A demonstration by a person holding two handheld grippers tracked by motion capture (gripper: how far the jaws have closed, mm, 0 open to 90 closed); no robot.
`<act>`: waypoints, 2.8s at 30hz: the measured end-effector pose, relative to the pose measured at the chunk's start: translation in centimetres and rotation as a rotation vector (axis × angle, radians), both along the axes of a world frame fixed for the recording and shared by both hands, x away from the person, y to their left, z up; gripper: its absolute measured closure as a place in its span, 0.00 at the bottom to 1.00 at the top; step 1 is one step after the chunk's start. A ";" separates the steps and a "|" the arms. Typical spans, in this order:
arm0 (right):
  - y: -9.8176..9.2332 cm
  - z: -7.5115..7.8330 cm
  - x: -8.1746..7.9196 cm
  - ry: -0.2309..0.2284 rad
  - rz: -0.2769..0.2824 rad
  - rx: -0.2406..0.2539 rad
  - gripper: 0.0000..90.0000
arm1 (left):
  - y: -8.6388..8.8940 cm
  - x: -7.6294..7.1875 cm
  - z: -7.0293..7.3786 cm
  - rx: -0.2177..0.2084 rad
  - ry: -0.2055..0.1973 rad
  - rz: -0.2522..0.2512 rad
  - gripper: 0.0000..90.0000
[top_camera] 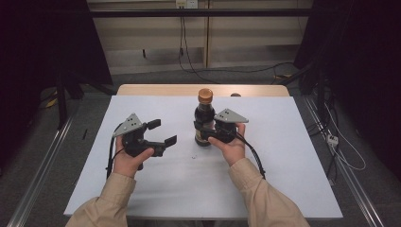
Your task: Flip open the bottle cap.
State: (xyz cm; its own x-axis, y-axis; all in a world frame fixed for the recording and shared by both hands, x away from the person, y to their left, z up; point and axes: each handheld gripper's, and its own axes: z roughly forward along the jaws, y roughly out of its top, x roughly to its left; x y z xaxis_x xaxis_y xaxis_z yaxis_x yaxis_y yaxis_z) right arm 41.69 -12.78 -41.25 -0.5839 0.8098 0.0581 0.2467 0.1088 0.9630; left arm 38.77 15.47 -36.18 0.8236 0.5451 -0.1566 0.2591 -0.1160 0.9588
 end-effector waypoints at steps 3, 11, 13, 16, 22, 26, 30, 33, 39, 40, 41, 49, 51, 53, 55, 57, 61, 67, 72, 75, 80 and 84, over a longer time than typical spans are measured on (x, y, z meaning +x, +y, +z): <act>0.0 0.0 0.0 0.001 0.001 -0.001 0.34 | -0.5 0.5 0.5 0.002 -0.010 0.003 0.14; 0.0 0.0 0.0 0.002 0.004 -0.003 0.34 | -1.6 1.7 1.8 0.033 -0.028 -0.015 0.26; 0.0 0.0 0.0 0.003 0.003 -0.002 0.34 | -1.9 2.1 2.2 0.044 -0.023 -0.029 0.33; 0.0 0.0 0.0 0.003 0.002 -0.001 0.34 | -2.3 2.6 2.6 0.065 -0.024 -0.043 0.36; 0.0 0.0 0.0 0.002 0.002 -0.003 0.34 | -2.9 3.1 3.1 0.048 -0.003 -0.059 0.44; 0.0 -0.1 0.0 0.002 0.003 0.000 0.34 | -3.3 3.5 3.4 0.050 -0.006 -0.068 0.48; 0.0 -0.1 0.0 0.003 0.004 0.001 0.34 | -3.7 4.0 3.9 0.050 -0.005 -0.064 0.56; 0.0 -0.1 0.0 0.004 0.004 0.002 0.34 | -3.9 4.4 4.3 0.057 -0.008 -0.077 0.61; 0.0 -0.1 0.0 0.005 0.005 -0.001 0.34 | -4.5 5.1 5.0 0.087 -0.012 -0.090 0.72; 0.0 -0.1 0.0 0.005 0.005 -0.001 0.34 | -4.6 5.1 5.1 0.085 -0.014 -0.095 0.76; 0.0 -0.1 0.0 0.004 0.004 0.000 0.34 | -4.7 5.2 5.1 0.083 -0.015 -0.100 0.79; 0.0 -0.1 0.0 0.004 0.004 -0.003 0.34 | -5.3 5.8 5.8 0.093 -0.009 -0.136 0.95; 0.0 -0.1 0.0 0.004 0.004 -0.003 0.34 | -5.3 6.0 6.0 0.089 -0.002 -0.131 0.97; 0.0 -0.1 0.0 0.004 0.003 -0.003 0.34 | -5.4 6.1 6.3 0.091 0.001 -0.139 0.99; 0.0 -0.1 0.0 0.004 0.004 -0.004 0.34 | -5.6 6.1 6.6 0.097 0.008 -0.145 1.00; 0.0 0.0 0.0 0.006 0.004 -0.004 0.34 | -5.7 6.2 6.8 0.101 0.007 -0.148 1.00; 0.0 0.0 0.0 0.006 0.004 -0.004 0.34 | -6.0 6.3 7.1 0.112 0.009 -0.146 1.00; 0.0 -0.1 0.0 0.004 0.003 -0.006 0.34 | -6.4 6.5 7.2 0.120 0.005 -0.157 1.00; 0.0 -0.1 0.0 0.004 0.003 -0.006 0.34 | -6.6 6.6 7.4 0.132 0.010 -0.151 1.00; 0.0 -0.1 0.0 0.003 0.001 -0.004 0.34 | -6.7 6.7 7.3 0.134 0.014 -0.150 1.00; 0.0 -0.1 0.0 0.002 0.003 -0.006 0.34 | -6.9 6.8 7.4 0.142 0.022 -0.154 1.00; 0.0 -0.1 -0.1 0.007 0.002 -0.006 0.34 | -7.0 6.9 7.4 0.144 0.017 -0.157 1.00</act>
State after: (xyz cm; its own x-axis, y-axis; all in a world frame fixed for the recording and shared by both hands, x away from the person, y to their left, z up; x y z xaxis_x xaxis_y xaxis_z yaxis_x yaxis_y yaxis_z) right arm 41.64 -12.79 -41.34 -0.5848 0.8092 0.0574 0.2532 0.1148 0.9606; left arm 45.62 8.47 -28.75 0.8981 0.4282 -0.1008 0.2429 -0.2916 0.9252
